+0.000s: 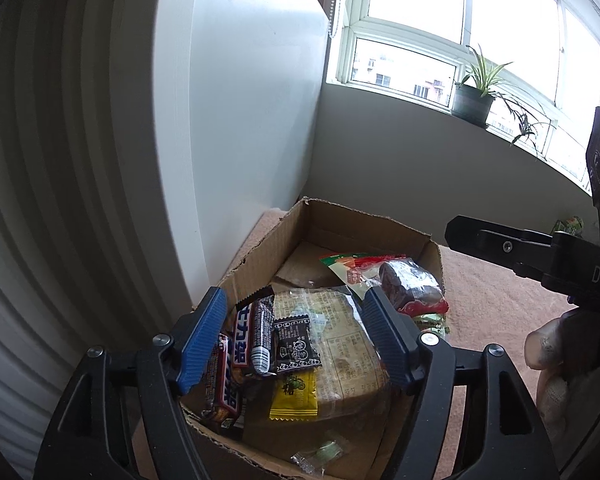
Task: Organize snacks
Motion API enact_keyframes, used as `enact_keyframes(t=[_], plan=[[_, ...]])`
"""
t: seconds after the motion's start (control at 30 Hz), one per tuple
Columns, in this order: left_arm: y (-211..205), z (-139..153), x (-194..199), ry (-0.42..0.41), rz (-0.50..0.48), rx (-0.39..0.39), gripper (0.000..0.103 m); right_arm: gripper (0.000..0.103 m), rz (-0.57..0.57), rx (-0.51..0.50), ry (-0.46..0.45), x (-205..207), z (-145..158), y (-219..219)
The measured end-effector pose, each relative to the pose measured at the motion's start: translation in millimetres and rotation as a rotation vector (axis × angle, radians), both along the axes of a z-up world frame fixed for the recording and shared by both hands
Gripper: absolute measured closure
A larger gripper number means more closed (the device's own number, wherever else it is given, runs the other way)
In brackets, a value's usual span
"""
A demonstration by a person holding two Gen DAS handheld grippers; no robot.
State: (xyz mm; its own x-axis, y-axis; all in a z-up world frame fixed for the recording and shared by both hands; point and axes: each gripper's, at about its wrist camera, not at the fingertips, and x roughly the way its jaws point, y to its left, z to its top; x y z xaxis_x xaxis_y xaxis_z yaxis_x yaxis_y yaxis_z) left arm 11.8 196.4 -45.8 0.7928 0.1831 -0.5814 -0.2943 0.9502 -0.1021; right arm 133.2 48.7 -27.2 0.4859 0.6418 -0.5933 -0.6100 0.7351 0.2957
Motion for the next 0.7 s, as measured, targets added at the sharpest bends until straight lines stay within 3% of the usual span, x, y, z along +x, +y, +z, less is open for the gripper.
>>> enact_keyframes(t=[0.7], plan=[[-41.2, 0.3, -25.0, -0.029, -0.011, 0.067, 0.03, 0.001, -0.089, -0.07, -0.107, -42.2, -0.8, -58.1]])
